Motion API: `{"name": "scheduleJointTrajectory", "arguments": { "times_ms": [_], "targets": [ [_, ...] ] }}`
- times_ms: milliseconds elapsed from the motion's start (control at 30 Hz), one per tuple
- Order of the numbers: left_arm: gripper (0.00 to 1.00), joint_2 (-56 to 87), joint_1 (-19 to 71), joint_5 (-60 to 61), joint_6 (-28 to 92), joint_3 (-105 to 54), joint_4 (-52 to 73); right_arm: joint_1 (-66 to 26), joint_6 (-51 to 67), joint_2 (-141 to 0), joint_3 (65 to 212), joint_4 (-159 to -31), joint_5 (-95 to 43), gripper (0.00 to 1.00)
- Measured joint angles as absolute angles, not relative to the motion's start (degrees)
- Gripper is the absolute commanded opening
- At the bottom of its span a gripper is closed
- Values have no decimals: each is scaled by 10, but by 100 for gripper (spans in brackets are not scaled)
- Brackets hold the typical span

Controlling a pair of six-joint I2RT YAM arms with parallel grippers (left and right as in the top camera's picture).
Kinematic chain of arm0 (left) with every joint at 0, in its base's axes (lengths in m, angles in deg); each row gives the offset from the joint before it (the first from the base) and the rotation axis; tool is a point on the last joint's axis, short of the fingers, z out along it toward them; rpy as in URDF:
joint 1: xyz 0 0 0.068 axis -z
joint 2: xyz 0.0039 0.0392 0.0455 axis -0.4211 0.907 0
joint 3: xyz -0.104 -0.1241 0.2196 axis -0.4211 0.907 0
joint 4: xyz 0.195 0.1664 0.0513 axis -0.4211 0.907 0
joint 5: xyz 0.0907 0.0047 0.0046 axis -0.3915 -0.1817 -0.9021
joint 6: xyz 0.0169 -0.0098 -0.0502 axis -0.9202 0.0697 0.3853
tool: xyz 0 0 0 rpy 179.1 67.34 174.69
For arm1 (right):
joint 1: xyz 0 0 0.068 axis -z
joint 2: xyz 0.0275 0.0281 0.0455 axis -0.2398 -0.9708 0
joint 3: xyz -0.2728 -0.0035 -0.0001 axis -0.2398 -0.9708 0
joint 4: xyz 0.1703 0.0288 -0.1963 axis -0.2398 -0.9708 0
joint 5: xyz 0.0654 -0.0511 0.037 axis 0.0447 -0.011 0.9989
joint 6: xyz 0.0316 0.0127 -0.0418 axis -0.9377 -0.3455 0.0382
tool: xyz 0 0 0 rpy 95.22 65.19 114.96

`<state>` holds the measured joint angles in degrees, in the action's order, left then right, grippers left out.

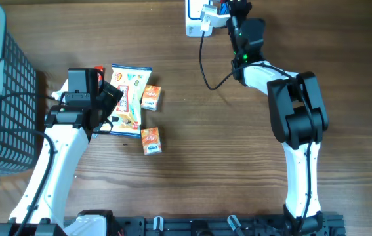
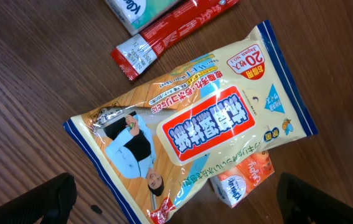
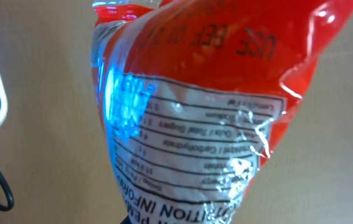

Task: Scan the item barcode
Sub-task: 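Carry the red bag right to the table's top-right corner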

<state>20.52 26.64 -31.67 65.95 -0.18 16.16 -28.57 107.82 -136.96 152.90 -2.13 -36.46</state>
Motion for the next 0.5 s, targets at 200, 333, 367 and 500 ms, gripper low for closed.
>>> {"name": "scheduleJointTrajectory", "arguments": {
  "times_ms": [200, 333, 367, 500],
  "targets": [
    [100, 205, 266, -317, 660, -2, 162, -259, 1070, -1370, 1529, -7, -407, 4],
    [100, 205, 266, -317, 660, -2, 162, -211, 1057, -1370, 1529, -6, -481, 4],
    [100, 205, 266, -317, 659, -2, 162, -194, 1045, -1370, 1529, -6, -509, 4],
    [100, 205, 266, -317, 659, -2, 162, -117, 980, -1370, 1530, -36, -631, 4]
  ]
}}
